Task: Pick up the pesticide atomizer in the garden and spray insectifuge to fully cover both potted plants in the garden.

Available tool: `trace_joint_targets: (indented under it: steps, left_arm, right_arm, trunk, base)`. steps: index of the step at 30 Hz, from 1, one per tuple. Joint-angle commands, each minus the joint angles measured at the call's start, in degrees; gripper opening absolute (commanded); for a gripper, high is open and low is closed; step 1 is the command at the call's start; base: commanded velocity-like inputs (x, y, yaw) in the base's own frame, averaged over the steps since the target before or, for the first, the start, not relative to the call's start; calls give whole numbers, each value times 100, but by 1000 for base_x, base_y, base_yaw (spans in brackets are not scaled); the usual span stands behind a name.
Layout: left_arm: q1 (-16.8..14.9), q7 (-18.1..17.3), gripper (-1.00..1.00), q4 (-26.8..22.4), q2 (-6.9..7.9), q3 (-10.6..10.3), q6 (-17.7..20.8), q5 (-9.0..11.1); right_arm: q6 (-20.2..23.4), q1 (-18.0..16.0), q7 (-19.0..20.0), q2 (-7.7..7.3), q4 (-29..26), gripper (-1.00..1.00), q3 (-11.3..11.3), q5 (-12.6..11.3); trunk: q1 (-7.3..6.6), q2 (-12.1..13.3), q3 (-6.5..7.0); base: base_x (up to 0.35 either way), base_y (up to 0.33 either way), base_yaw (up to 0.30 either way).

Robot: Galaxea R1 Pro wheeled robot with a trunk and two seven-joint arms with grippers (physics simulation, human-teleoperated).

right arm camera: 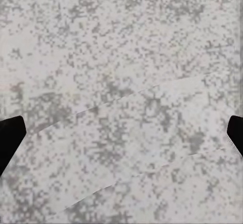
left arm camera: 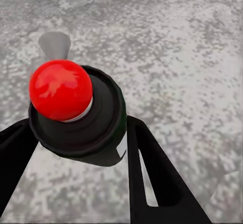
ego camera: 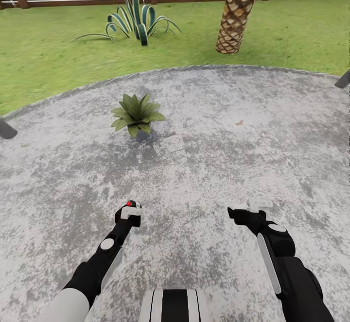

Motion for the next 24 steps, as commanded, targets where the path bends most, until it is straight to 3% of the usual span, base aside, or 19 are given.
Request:
trace_joint_targets:
  steps: [1, 5, 9, 24]
  left_arm:
    - [-3, 0, -100, 5, 0, -7, 49, 5]
    - [-3, -8, -100, 4, 1, -10, 719, -11]
    - [-3, -15, -100, 2, 1, 1, 970, 21]
    - [-3, -17, -100, -126, 1, 10, 1205, 44]
  right_arm:
    - [29, -2, 8, -1, -7, 100, -2, 2]
    - [29, -2, 8, 5, -7, 100, 7, -3]
    - [29, -2, 8, 6, -8, 100, 14, -4]
    - [26, -2, 8, -2, -8, 100, 15, 2]
  trunk:
    - [-3, 0, 20]
    - [-14, 6, 108]
    - [-24, 11, 197]
    - [-63, 31, 529]
  base:
    - [0, 0, 0]
    - [0, 0, 0]
    - [0, 0, 0]
    - [0, 0, 0]
